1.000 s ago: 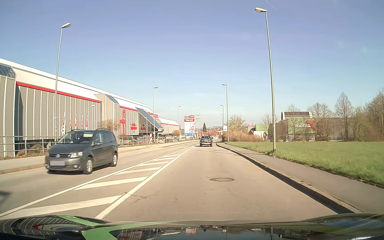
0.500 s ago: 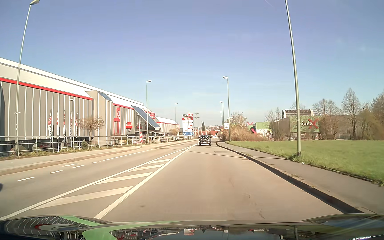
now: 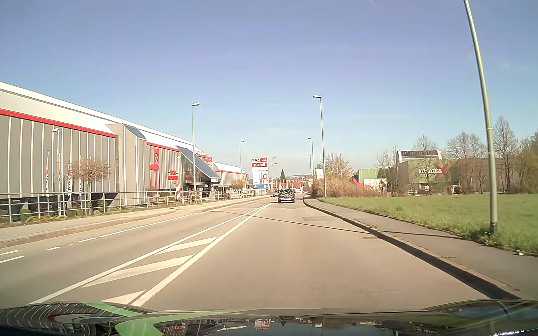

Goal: Follow the waypoints while adhering to traffic rules and regulations

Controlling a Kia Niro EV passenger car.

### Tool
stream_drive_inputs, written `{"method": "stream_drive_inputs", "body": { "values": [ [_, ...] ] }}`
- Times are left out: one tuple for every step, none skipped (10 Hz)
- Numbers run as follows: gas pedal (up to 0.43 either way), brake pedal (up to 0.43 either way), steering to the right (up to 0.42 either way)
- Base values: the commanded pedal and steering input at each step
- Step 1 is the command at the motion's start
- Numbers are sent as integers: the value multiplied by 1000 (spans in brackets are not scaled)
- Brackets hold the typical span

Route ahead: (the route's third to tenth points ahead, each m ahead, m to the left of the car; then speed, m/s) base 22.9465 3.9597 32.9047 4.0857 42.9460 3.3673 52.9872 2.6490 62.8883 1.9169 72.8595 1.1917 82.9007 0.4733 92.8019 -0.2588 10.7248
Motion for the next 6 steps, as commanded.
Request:
{"method": "stream_drive_inputs", "body": {
  "values": [
    [197, 0, 4],
    [169, 0, 4],
    [169, 0, 4],
    [169, 0, 4],
    [169, 0, 4],
    [157, 0, 4]
  ]
}}
